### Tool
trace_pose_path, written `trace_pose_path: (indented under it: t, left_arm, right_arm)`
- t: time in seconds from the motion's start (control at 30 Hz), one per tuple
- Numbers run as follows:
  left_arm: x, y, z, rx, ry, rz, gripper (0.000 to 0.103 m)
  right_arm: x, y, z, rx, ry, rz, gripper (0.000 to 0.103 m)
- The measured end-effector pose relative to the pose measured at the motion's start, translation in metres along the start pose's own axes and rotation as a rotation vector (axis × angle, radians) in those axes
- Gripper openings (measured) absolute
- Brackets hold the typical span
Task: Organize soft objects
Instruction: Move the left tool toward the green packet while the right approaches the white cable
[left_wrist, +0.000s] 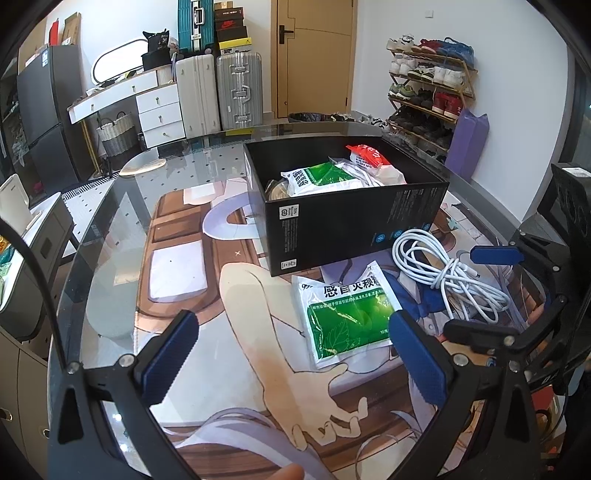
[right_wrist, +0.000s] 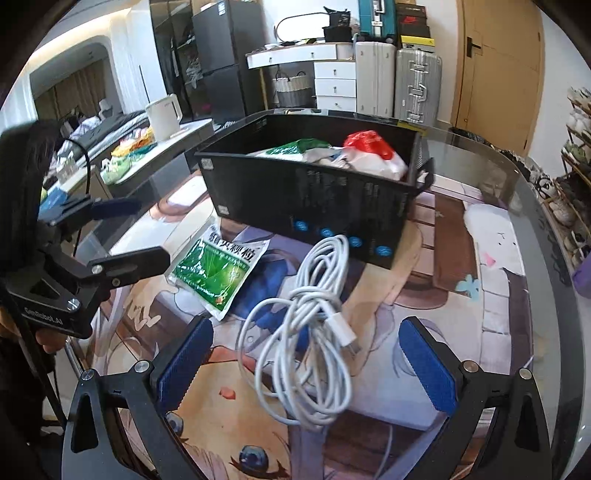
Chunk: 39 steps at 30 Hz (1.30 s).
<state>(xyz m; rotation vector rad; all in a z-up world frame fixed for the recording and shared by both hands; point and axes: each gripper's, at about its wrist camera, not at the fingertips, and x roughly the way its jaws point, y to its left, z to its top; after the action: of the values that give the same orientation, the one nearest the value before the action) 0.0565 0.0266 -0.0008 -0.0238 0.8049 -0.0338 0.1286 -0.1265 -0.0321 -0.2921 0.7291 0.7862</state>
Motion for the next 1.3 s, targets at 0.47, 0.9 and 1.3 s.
trace_pose_path:
  t: [0.47, 0.9, 1.3]
  left_arm:
    - [0.001, 0.000, -0.002, 0.010, 0.010, -0.002, 0.103]
    - [0.007, -0.004, -0.003, 0.021, 0.026, -0.005, 0.103]
    - [0.008, -0.005, -0.003, 0.020, 0.031, -0.009, 0.103]
  right_arm:
    - [0.005, -0.008, 0.000, 0.010, 0.007, -0.071, 0.102]
    - [0.006, -0.028, 0.002, 0.105, -0.004, -0.003, 0.101]
    - [0.010, -0.001, -0.003, -0.028, -0.001, 0.009, 0.056]
